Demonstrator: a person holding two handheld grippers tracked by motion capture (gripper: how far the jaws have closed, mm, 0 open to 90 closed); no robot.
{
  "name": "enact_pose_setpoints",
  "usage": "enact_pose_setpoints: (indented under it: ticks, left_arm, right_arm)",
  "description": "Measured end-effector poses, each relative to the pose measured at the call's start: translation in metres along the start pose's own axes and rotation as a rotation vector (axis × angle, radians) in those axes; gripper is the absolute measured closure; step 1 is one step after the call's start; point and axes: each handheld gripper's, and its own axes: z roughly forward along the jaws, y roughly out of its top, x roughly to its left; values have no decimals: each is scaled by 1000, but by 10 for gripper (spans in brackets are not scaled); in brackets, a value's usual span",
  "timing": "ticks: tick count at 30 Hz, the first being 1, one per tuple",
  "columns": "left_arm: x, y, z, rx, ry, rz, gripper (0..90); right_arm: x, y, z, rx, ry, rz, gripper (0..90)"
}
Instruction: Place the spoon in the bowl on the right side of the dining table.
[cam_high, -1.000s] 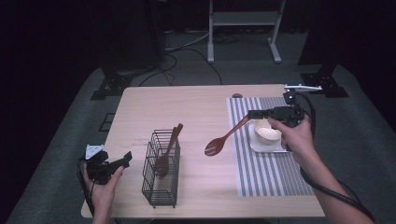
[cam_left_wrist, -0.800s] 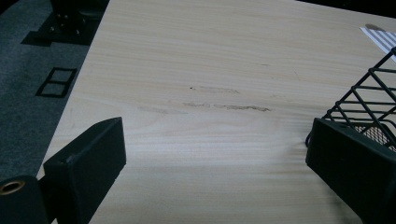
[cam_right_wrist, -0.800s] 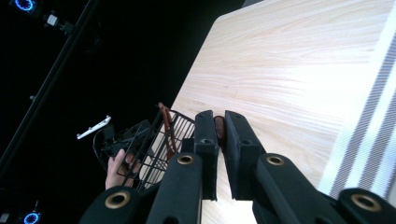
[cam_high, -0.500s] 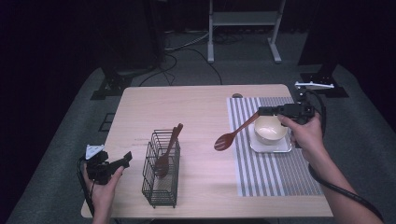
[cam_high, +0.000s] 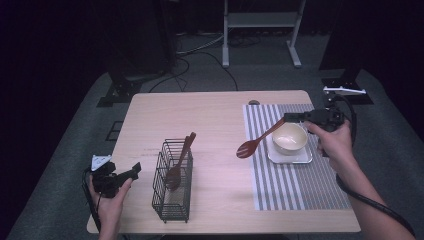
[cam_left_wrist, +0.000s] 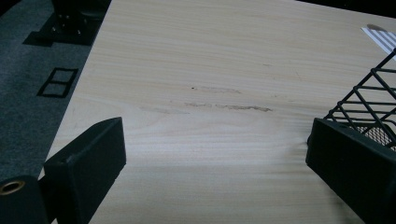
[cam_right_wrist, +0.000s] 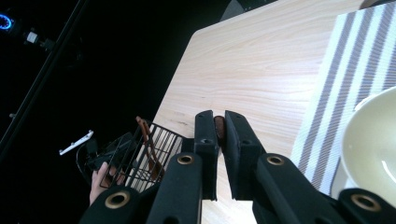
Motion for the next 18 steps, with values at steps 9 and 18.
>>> enact_pose_setpoints:
  ticks: [9,18]
  left_arm:
    - [0,0,0,0,0,2,39]
    - [-1,0,0,-1,2,2,39]
  right_arm:
    - [-12,1,-11,-27,-25,21,834]
    - [-22,2,-19,-43,-45,36,834]
